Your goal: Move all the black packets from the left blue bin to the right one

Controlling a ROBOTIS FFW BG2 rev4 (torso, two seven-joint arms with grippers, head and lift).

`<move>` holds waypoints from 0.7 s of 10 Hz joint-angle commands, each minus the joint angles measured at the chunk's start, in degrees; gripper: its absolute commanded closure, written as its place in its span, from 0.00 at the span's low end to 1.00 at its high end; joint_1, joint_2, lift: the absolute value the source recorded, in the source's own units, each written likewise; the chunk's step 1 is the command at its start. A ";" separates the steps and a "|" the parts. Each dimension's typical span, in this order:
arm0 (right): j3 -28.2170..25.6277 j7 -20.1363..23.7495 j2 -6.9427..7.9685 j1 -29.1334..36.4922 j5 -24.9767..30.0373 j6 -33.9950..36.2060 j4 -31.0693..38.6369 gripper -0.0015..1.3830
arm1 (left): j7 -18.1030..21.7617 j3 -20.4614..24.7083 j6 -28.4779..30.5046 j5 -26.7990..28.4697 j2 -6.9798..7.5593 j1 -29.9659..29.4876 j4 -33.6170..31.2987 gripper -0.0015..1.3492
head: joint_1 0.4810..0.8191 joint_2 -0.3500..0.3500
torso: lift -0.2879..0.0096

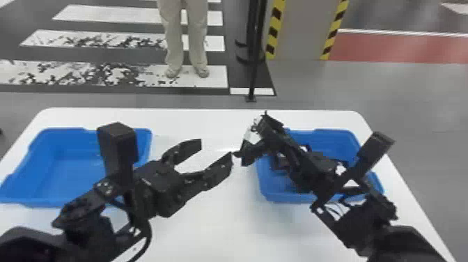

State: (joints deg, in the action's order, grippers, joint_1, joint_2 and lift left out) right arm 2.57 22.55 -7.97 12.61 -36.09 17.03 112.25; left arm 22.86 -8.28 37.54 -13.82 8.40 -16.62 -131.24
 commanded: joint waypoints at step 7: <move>-15.02 0.04 -1.96 -13.46 15.53 3.92 -22.74 0.67 | -0.09 12.62 -9.56 -5.03 -4.09 -19.09 -14.24 0.14 | 0.63 0.23 | 0.50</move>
State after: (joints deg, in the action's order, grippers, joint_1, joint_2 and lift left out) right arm -12.31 22.55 -9.74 -0.31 -20.76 20.58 91.05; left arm 22.76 3.73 28.64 -18.70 4.60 -35.12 -145.22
